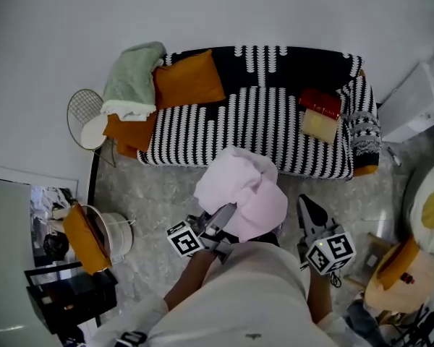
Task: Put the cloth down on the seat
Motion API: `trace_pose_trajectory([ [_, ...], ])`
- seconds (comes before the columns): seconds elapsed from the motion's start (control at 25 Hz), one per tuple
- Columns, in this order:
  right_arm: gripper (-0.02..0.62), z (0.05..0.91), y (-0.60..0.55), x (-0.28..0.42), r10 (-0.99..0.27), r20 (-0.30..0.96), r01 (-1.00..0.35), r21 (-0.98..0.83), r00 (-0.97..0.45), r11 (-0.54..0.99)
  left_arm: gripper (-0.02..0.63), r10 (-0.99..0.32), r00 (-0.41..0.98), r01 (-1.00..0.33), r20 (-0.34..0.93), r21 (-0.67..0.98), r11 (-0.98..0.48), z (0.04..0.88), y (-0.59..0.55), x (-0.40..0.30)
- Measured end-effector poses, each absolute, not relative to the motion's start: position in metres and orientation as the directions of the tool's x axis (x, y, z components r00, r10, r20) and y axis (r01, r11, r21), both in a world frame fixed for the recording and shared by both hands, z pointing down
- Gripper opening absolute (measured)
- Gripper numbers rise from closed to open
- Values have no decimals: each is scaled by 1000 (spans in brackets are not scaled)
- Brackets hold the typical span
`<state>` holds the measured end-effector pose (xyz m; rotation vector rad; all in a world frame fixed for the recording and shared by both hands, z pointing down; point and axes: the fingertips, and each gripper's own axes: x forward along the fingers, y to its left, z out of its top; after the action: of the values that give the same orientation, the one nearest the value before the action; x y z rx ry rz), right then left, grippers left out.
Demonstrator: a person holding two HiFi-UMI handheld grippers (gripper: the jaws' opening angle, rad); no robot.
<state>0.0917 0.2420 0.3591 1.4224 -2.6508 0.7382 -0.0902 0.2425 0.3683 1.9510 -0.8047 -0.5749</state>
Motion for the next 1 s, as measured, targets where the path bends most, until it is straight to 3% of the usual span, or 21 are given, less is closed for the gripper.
trace_pose_trajectory([
  [1.0, 6, 352, 106, 6, -802, 316, -851, -329, -508, 409, 213, -645, 764, -276, -17, 895, -351, 397, 80, -154],
])
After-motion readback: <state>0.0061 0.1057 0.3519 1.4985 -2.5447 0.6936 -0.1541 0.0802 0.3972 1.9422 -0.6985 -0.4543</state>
